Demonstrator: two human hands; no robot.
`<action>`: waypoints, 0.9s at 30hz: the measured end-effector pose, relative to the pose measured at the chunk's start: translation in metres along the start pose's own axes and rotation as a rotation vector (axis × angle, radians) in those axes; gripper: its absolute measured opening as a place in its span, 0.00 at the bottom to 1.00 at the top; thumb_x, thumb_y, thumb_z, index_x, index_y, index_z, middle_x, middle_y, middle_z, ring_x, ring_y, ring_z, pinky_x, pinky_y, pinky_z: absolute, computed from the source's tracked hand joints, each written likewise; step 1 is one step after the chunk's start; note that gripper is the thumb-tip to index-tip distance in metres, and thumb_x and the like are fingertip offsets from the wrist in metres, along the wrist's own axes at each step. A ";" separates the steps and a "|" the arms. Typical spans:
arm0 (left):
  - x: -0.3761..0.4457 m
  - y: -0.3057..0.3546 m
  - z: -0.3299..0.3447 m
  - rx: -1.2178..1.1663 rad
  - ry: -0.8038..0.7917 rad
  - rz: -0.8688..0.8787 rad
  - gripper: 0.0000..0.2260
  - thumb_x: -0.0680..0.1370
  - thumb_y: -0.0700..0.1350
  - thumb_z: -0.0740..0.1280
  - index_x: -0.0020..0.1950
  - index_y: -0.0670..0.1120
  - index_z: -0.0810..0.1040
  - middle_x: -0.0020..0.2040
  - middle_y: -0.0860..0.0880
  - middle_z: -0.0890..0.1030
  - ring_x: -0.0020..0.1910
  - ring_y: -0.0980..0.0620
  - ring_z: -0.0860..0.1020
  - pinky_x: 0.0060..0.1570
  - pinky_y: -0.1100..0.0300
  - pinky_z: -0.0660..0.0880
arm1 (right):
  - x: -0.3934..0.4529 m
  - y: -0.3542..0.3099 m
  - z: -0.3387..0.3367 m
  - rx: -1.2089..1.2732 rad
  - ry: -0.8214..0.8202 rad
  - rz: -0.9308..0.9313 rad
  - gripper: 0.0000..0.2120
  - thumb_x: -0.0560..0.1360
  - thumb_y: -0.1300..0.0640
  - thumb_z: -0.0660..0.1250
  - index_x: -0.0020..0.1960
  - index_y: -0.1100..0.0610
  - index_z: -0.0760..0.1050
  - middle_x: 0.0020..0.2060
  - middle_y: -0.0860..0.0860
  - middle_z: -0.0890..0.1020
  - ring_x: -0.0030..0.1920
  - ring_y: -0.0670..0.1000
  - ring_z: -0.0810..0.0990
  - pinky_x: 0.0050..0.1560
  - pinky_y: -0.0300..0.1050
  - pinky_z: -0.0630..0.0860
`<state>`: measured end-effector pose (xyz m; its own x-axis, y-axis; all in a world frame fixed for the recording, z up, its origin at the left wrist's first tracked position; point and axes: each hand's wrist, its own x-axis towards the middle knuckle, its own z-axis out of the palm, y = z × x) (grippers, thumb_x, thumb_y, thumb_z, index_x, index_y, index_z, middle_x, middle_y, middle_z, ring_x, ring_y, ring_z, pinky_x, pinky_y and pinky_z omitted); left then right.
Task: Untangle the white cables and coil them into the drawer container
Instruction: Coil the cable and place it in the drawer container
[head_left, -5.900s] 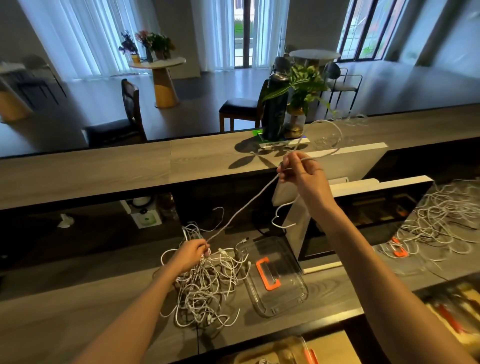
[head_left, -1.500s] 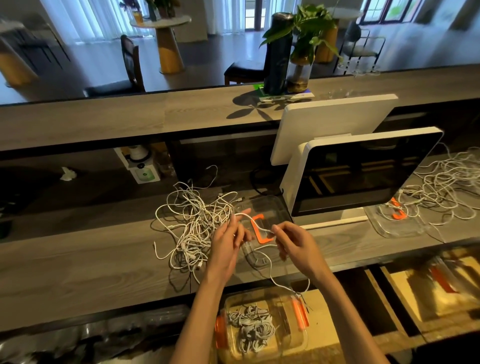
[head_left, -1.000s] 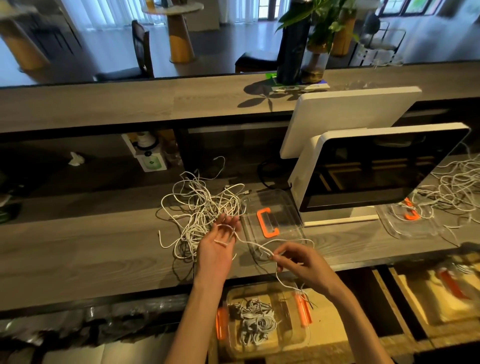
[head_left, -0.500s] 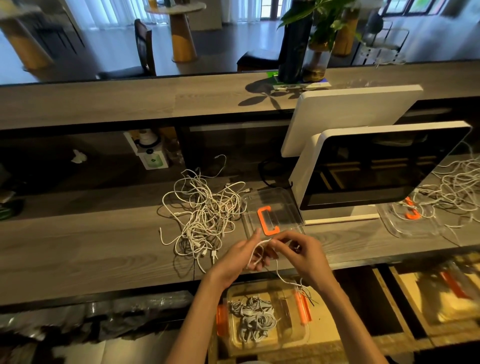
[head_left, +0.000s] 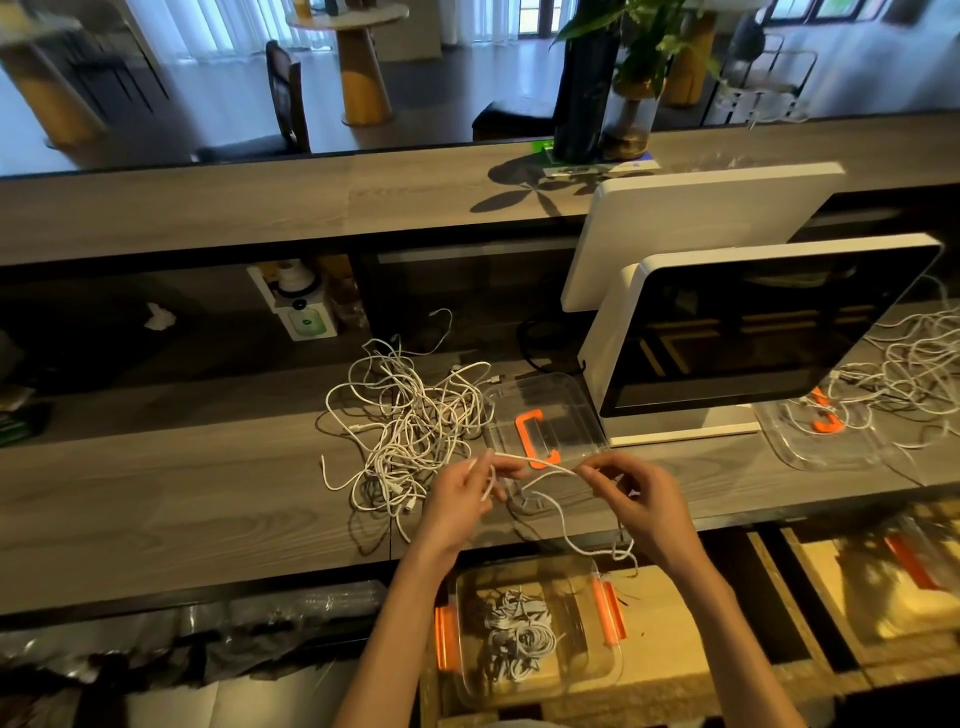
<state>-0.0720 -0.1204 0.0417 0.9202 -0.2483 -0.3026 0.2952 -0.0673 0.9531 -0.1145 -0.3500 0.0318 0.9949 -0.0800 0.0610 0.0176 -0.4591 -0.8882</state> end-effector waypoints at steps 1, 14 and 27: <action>0.003 -0.002 -0.002 0.008 0.061 -0.001 0.17 0.86 0.45 0.56 0.59 0.39 0.82 0.51 0.45 0.86 0.36 0.59 0.76 0.33 0.73 0.71 | -0.001 0.003 -0.003 0.008 -0.003 -0.002 0.08 0.76 0.44 0.69 0.52 0.45 0.83 0.44 0.40 0.84 0.45 0.45 0.82 0.43 0.39 0.79; 0.010 -0.003 0.004 -0.950 0.292 -0.084 0.18 0.87 0.47 0.54 0.58 0.36 0.78 0.41 0.42 0.81 0.44 0.46 0.82 0.51 0.52 0.79 | -0.013 0.009 0.009 0.084 -0.272 0.105 0.05 0.79 0.56 0.70 0.54 0.49 0.81 0.48 0.46 0.85 0.48 0.48 0.85 0.49 0.50 0.84; 0.007 -0.010 0.021 0.011 0.015 -0.136 0.19 0.86 0.50 0.56 0.53 0.38 0.79 0.39 0.47 0.79 0.37 0.52 0.75 0.37 0.61 0.72 | -0.009 -0.039 0.022 0.509 -0.390 0.091 0.12 0.77 0.64 0.72 0.60 0.63 0.80 0.47 0.54 0.86 0.53 0.52 0.85 0.55 0.43 0.79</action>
<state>-0.0742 -0.1414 0.0300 0.8757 -0.2216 -0.4290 0.4145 -0.1104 0.9033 -0.1223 -0.3119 0.0554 0.9559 0.2723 -0.1097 -0.1194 0.0193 -0.9927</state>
